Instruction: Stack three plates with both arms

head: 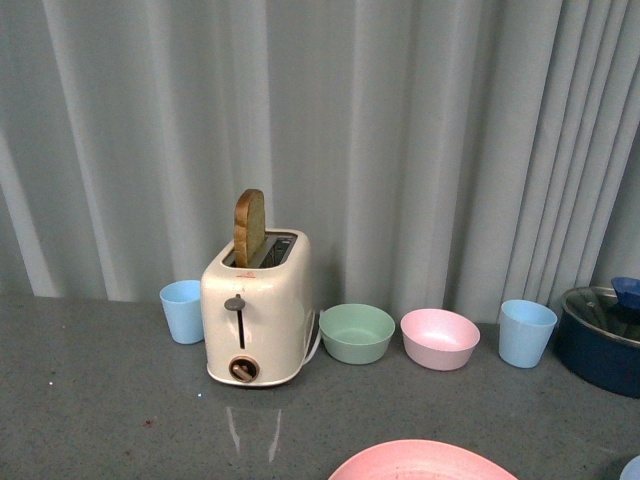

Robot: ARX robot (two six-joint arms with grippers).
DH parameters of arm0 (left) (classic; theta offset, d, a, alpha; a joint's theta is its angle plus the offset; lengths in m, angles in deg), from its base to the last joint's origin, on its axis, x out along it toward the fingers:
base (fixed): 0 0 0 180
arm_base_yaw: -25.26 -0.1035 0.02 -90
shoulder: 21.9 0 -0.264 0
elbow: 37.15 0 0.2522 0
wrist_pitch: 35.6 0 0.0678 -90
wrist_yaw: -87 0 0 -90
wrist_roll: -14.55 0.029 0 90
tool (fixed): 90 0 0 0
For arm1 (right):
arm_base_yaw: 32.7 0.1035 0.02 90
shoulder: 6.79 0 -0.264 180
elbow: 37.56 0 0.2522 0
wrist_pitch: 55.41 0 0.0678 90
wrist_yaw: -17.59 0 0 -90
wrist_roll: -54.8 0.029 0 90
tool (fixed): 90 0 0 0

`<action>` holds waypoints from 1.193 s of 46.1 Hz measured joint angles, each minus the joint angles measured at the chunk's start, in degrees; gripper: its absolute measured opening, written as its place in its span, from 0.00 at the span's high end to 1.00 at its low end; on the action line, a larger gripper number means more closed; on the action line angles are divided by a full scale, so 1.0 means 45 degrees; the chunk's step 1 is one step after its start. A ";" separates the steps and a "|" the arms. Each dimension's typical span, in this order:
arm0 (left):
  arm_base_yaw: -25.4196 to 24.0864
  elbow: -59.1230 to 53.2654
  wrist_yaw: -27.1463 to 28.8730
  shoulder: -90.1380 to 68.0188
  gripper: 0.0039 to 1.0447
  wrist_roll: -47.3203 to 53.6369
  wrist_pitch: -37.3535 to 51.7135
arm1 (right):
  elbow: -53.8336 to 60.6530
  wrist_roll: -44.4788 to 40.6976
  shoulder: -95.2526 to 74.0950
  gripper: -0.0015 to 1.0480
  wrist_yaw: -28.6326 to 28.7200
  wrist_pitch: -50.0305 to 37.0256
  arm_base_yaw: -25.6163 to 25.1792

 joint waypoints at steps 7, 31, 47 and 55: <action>0.0000 -0.0253 -0.0010 0.1005 0.97 0.0000 -0.0724 | 0.0000 0.0000 0.0000 0.07 0.0000 0.0000 0.0000; 0.0000 -0.0408 -0.0015 0.3487 0.97 -0.0005 -0.2589 | 0.0000 0.0000 0.0000 0.07 0.0000 0.0000 0.0000; 0.0000 -0.0408 -0.0015 0.4658 0.97 -0.0005 -0.3769 | 0.0000 0.0000 0.0000 0.07 0.0000 0.0000 0.0000; 0.0000 -0.0403 -0.0019 0.6781 0.97 -0.0005 -0.6130 | 0.0000 0.0000 0.0000 0.07 -0.0005 0.0000 0.0000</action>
